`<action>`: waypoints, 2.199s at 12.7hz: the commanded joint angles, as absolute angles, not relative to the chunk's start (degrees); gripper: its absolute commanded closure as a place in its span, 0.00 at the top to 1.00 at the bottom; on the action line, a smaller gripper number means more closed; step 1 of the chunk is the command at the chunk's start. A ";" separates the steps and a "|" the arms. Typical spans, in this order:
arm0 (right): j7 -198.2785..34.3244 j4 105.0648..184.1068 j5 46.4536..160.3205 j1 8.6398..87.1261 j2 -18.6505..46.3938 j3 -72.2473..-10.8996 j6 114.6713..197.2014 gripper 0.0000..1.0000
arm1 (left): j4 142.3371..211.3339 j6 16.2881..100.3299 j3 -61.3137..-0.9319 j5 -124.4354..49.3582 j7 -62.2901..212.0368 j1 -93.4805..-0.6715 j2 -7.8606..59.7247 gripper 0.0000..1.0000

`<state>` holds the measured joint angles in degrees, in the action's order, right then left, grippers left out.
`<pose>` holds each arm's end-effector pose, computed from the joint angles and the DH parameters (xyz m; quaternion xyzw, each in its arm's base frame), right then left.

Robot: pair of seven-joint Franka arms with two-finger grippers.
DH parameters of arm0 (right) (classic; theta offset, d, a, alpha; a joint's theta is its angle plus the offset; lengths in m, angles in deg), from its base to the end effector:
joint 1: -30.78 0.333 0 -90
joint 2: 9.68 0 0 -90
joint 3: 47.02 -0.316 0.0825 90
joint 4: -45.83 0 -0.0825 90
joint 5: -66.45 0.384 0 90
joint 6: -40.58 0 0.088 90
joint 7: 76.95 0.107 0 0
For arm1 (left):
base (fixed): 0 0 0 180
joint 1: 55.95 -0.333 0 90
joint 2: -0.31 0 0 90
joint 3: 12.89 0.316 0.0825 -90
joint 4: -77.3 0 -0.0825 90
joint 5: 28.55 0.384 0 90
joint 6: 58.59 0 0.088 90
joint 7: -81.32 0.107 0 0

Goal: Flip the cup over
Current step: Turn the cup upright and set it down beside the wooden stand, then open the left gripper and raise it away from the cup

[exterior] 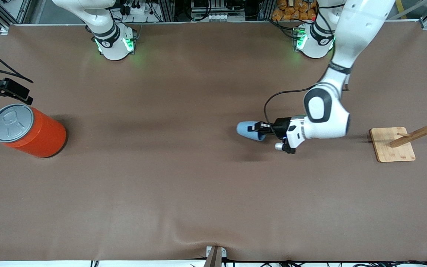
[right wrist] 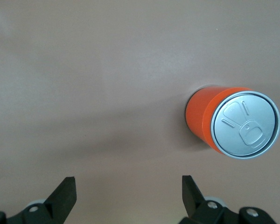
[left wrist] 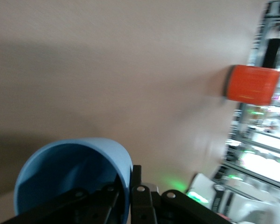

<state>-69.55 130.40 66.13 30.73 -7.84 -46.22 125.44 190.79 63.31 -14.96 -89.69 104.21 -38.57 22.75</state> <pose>0.5557 -0.0087 0.6432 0.9973 -0.0721 -0.0133 0.0038 0.5524 -0.2355 0.2666 0.9094 -0.0092 -0.0946 0.4048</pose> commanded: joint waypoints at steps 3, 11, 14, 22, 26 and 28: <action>-69.65 134.60 66.63 30.87 -11.26 -46.06 126.89 1.00 | 189.37 63.75 -10.16 -60.34 85.33 -38.46 14.55 0.00; -70.71 131.70 65.57 30.96 -10.65 -47.20 124.71 1.00 | 198.05 82.78 -9.46 -39.36 69.46 -43.89 15.07 0.00; -70.88 131.78 66.19 31.14 -11.09 -47.29 122.31 1.00 | 198.06 86.86 -9.46 -39.27 69.46 -44.53 18.14 0.00; -71.06 134.78 66.19 31.22 -13.20 -47.37 125.39 1.00 | 194.13 81.55 -9.46 -39.27 68.84 -44.61 18.78 1.00; -71.85 134.51 66.19 31.31 -13.11 -47.37 125.39 1.00 | 177.54 57.39 -9.28 -39.18 69.02 -47.68 16.39 1.00; -71.94 134.51 66.19 31.31 -13.02 -47.37 125.48 1.00 | 171.19 49.20 -9.19 -36.30 69.02 -49.00 15.96 1.00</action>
